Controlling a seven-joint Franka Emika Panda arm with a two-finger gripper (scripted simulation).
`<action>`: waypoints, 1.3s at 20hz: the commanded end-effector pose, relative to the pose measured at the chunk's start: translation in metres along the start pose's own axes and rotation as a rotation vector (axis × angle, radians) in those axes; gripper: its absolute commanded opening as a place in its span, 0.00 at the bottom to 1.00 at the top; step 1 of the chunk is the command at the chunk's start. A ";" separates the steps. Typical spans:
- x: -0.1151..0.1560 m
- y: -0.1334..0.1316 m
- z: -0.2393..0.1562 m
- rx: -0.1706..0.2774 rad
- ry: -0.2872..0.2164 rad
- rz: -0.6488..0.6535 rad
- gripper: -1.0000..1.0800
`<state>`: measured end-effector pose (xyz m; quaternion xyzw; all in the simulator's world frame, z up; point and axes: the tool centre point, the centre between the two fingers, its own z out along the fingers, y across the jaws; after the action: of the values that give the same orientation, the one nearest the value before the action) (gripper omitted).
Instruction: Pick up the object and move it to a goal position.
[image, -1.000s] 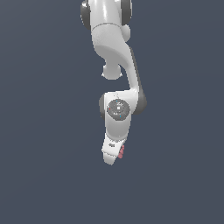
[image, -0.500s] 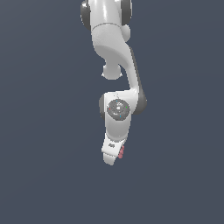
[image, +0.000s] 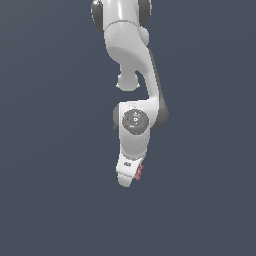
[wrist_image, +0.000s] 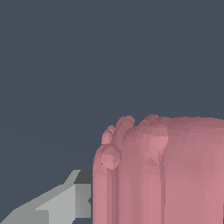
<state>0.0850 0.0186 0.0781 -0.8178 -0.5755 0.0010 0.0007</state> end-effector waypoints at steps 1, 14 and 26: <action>0.000 0.000 -0.014 -0.002 0.000 0.000 0.00; -0.002 -0.002 -0.146 -0.002 0.001 -0.002 0.00; -0.004 -0.001 -0.278 -0.002 0.002 -0.002 0.00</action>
<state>0.0834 0.0159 0.3400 -0.8173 -0.5763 -0.0005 0.0003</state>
